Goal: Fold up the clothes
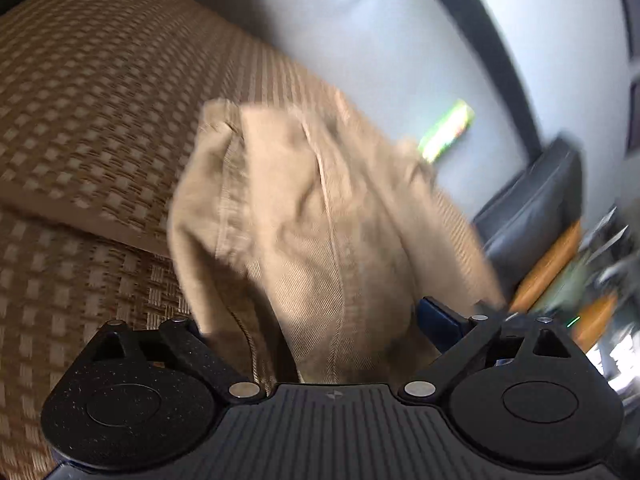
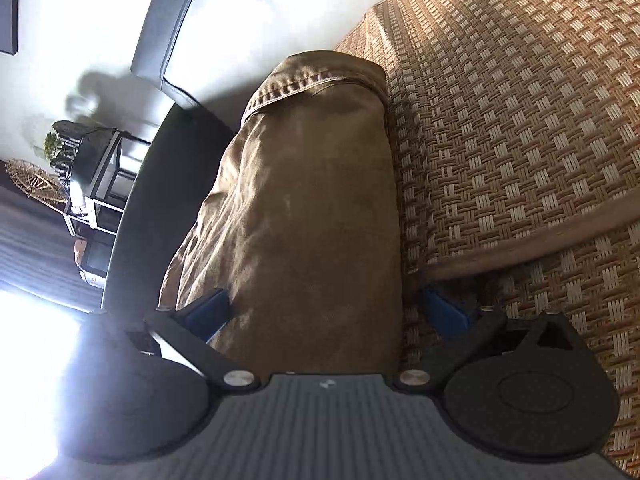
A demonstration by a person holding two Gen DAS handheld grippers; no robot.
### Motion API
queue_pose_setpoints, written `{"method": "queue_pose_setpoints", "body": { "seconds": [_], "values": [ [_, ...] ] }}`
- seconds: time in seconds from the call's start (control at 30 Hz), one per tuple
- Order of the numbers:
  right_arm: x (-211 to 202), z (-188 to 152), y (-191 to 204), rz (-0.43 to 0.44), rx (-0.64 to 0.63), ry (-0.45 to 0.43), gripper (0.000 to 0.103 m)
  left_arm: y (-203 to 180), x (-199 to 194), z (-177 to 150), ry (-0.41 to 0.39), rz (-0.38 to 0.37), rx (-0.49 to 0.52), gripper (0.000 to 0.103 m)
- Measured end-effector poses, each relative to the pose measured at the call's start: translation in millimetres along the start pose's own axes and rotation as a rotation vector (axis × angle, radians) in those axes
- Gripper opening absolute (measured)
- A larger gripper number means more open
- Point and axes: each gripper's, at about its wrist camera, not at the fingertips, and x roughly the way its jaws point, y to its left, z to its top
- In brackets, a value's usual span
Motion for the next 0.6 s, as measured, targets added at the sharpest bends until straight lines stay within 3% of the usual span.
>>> {"method": "queue_pose_setpoints", "body": {
  "seconds": [0.2,0.37,0.5,0.6],
  "values": [
    [0.1,-5.0,-3.6,0.031,-0.005,0.030,0.102,18.0,-6.1,-5.2,-0.024,-0.054,-0.101,0.095],
    [24.5,-7.5,-13.6,0.112,0.144,0.020,0.103,-6.7,3.7,-1.6,0.024,0.001,0.034,0.098],
    [30.2,-10.5,-10.0,0.116,0.135,-0.002,0.103,-5.5,-8.5,-2.0,0.012,-0.002,-0.011,0.090],
    [27.6,-9.4,-2.8,0.083,0.118,0.013,0.098,-22.8,-15.3,-8.6,0.004,0.007,0.054,0.085]
  ]
}}
